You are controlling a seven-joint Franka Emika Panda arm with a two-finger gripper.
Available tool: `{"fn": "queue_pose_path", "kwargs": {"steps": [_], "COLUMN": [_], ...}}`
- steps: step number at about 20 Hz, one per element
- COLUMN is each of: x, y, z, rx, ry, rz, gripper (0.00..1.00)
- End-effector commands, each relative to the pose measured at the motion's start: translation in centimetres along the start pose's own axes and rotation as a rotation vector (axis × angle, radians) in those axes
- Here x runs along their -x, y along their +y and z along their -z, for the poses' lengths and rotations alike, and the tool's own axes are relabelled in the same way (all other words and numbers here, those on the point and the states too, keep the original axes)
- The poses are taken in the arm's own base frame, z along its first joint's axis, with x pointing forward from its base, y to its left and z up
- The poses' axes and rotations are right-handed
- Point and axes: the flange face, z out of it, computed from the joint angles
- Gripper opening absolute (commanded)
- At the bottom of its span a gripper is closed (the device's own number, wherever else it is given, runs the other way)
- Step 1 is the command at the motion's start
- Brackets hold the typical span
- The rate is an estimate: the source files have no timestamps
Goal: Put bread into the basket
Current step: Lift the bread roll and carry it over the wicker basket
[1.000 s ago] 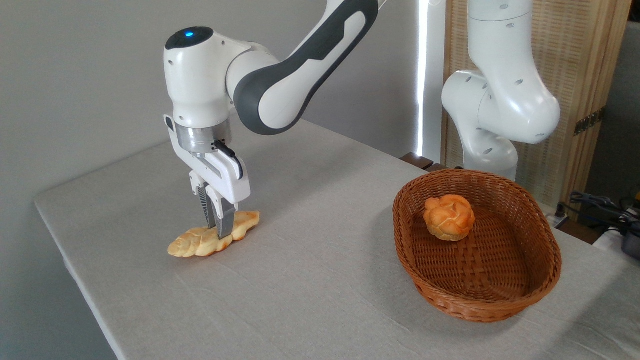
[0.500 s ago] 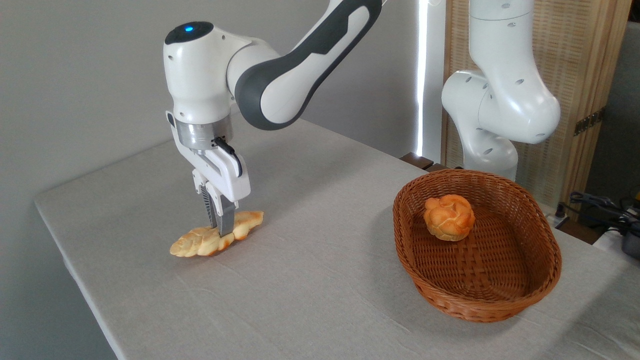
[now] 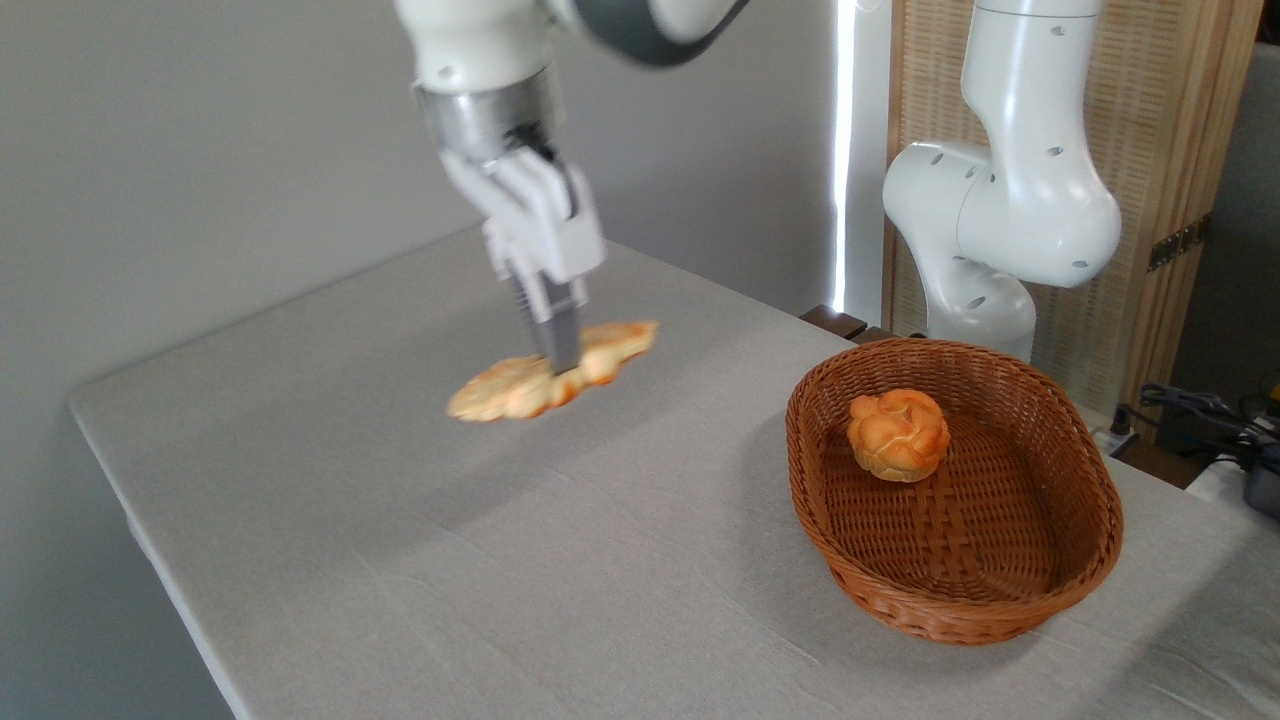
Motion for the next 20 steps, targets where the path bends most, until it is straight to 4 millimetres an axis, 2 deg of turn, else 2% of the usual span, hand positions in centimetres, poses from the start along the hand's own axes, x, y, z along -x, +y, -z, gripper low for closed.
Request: {"fn": "queue_pose_path", "kwargs": {"steps": [1, 4, 7, 10, 11, 12, 14, 18, 20], "x": [7.2, 11.2, 17.1, 21.6, 22.5, 22.7, 23.0, 23.9, 23.8], "y": [0.1, -0.2, -0.9, -0.9, -0.8, -0.7, -0.3, 0.5, 0.6], "z": [2.0, 2.2, 2.2, 1.0, 0.6, 0.2, -0.3, -2.2, -2.3], "rx": [0.057, 0.083, 0.106, 0.143, 0.154, 0.163, 0.175, 0.249, 0.252], "ry": [-0.083, -0.192, -0.128, -0.054, -0.032, -0.024, -0.019, -0.022, -0.023], "rz": [-0.173, -0.281, -0.271, -0.289, -0.285, -0.289, -0.288, -0.284, -0.287], "gripper": [0.0, 0.08, 0.16, 0.37, 0.54, 0.62, 0.99, 1.0, 1.0]}}
